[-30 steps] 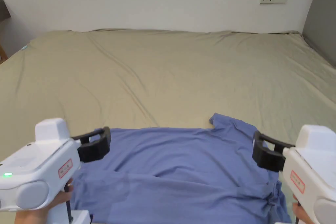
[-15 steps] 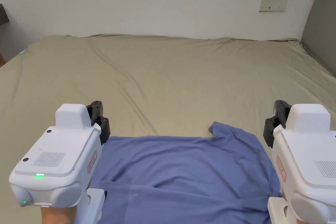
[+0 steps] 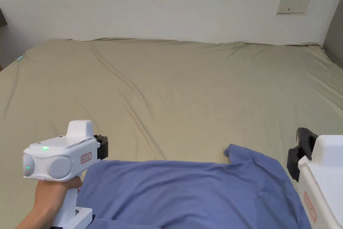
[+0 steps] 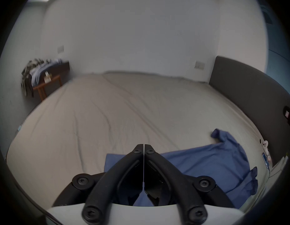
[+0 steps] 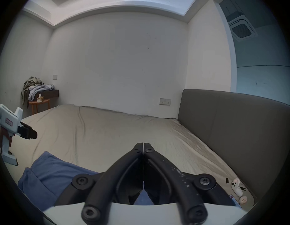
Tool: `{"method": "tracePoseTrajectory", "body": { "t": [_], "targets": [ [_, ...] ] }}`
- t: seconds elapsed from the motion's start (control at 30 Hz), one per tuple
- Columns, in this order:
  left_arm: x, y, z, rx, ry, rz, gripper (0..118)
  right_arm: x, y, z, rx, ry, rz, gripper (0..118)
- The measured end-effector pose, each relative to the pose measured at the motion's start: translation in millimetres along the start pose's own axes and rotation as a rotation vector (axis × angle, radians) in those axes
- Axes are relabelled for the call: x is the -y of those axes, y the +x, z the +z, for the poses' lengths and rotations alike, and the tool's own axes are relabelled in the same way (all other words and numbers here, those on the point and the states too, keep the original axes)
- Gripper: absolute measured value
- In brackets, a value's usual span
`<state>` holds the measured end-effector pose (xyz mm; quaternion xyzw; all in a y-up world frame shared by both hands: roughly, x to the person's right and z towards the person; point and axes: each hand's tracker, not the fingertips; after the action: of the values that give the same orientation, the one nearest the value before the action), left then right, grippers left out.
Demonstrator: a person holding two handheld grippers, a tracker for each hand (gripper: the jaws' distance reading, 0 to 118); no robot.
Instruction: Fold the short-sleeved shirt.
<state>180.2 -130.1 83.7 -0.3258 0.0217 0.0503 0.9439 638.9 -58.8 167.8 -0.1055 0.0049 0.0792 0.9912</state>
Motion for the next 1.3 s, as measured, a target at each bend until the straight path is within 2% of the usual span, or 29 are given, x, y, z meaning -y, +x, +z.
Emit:
{"method": "tracePoseTrajectory", "body": {
  "t": [0.07,0.1,0.13,0.17,0.2,0.23,0.27,0.37,0.43,0.47,0.5,0.53,0.67,0.73,0.77,0.8,0.87,0.9,0.93,0.97,1.0,1.03,1.1,1.13,1.17,1.2,1.23,1.27,1.3],
  "targets": [
    [0,-14,-35,-0.020,-0.076,0.003,1,4,-1,-15,-0.005,-0.018,0.003,1],
    [-1,-22,-54,-0.029,-0.133,0.023,6,6,-3,-23,-0.004,-0.031,0.008,1],
    [0,-29,-68,-0.040,-0.177,0.031,19,8,-3,-29,-0.004,-0.039,0.012,1],
    [2,-36,-83,-0.062,-0.188,0.046,43,11,-3,-37,-0.003,-0.050,0.013,2],
    [4,-43,-98,-0.062,-0.220,0.046,83,14,-3,-45,-0.002,-0.062,0.014,2],
    [6,-47,-108,-0.080,-0.248,0.047,104,16,-4,-52,0.000,-0.073,0.014,2],
    [9,-52,-120,-0.125,-0.263,0.064,111,20,-4,-60,0.000,-0.093,0.014,2],
    [22,-59,-135,-0.135,-0.262,0.060,108,29,-3,-80,-0.001,-0.122,0.013,2],
    [30,-59,-144,-0.146,-0.300,0.043,95,36,-2,-93,0.002,-0.148,0.020,2],
    [34,-59,-149,-0.154,-0.325,0.034,87,39,0,-99,0.002,-0.160,0.017,2],
    [37,-57,-153,-0.154,-0.339,0.025,72,43,1,-105,0.000,-0.175,0.011,2],
    [40,-56,-154,-0.147,-0.344,0.017,52,46,2,-110,-0.003,-0.192,0.002,2],
    [44,-37,-150,-0.121,-0.304,-0.008,3,61,19,-143,-0.016,-0.304,-0.078,3],
    [43,-29,-143,-0.144,-0.289,-0.044,3,69,31,-170,-0.024,-0.385,-0.109,4],
    [41,-28,-138,-0.139,-0.271,-0.053,3,73,34,-181,-0.022,-0.425,-0.112,11],
    [39,-27,-127,-0.124,-0.228,-0.041,3,78,39,-197,-0.036,-0.477,-0.106,25],
    [33,-25,-106,-0.082,-0.167,-0.001,3,92,47,-225,-0.058,-0.549,-0.125,58],
    [30,-24,-95,-0.066,-0.138,0.009,3,98,50,-240,-0.056,-0.591,-0.152,82],
    [28,-22,-85,-0.058,-0.113,0.016,3,106,52,-250,-0.031,-0.617,-0.167,98],
    [25,-21,-72,-0.046,-0.092,0.020,3,115,52,-262,-0.017,-0.650,-0.174,108],
    [22,-19,-62,-0.036,-0.079,0.016,3,125,54,-272,-0.028,-0.684,-0.199,108],
    [20,-18,-54,-0.035,-0.067,0.010,3,129,52,-277,-0.037,-0.702,-0.184,106],
    [15,-13,-38,-0.021,-0.047,0.023,3,142,45,-283,-0.057,-0.741,-0.113,104],
    [13,-12,-35,-0.017,-0.047,0.029,3,148,42,-285,-0.056,-0.758,-0.097,99],
    [12,-11,-32,-0.012,-0.049,0.031,3,149,31,-279,-0.059,-0.791,-0.091,88],
    [12,-10,-28,-0.008,-0.045,0.031,3,155,26,-281,-0.065,-0.837,-0.057,70],
    [12,-9,-27,-0.009,-0.042,0.024,3,159,22,-280,-0.081,-0.843,-0.038,65],
    [12,-7,-25,-0.016,-0.043,0.016,3,161,19,-277,-0.104,-0.804,-0.055,52],
    [14,-6,-21,-0.017,-0.041,0.015,3,160,25,-281,-0.077,-0.758,-0.075,37]
  ]
}}
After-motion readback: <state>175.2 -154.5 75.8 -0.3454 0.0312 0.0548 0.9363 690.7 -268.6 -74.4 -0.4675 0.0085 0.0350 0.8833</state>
